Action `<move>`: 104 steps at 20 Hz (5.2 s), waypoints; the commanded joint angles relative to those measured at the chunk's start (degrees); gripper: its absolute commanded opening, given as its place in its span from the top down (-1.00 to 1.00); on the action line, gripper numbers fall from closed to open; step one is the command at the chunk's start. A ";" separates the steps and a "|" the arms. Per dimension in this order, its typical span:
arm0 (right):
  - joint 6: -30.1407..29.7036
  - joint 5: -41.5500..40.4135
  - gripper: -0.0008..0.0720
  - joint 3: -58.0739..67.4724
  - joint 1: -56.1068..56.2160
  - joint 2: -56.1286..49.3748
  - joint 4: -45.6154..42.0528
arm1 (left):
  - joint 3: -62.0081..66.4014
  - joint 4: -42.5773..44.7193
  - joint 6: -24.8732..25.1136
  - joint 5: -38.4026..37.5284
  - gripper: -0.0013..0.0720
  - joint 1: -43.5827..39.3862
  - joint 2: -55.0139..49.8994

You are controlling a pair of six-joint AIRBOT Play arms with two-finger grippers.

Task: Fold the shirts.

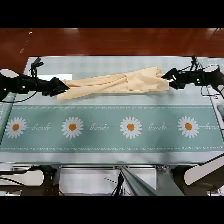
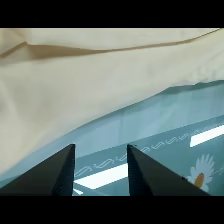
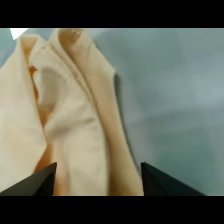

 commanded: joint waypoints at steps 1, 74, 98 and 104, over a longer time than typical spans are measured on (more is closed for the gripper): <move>-3.45 1.38 -0.68 0.04 3.32 -3.54 9.86 | 0.07 -4.70 0.11 -0.46 -0.05 -0.02 0.22; 20.55 12.39 -0.64 -21.05 22.73 28.65 -24.57 | -1.14 -9.31 -1.40 -3.65 0.91 12.11 39.23; 16.79 -4.48 0.87 -36.68 8.81 50.42 -2.60 | -1.14 -5.81 -1.57 -2.54 0.91 7.78 30.58; 20.90 21.09 0.87 -36.68 -28.28 65.64 -26.67 | -1.14 -5.81 -0.09 2.10 0.91 2.10 24.46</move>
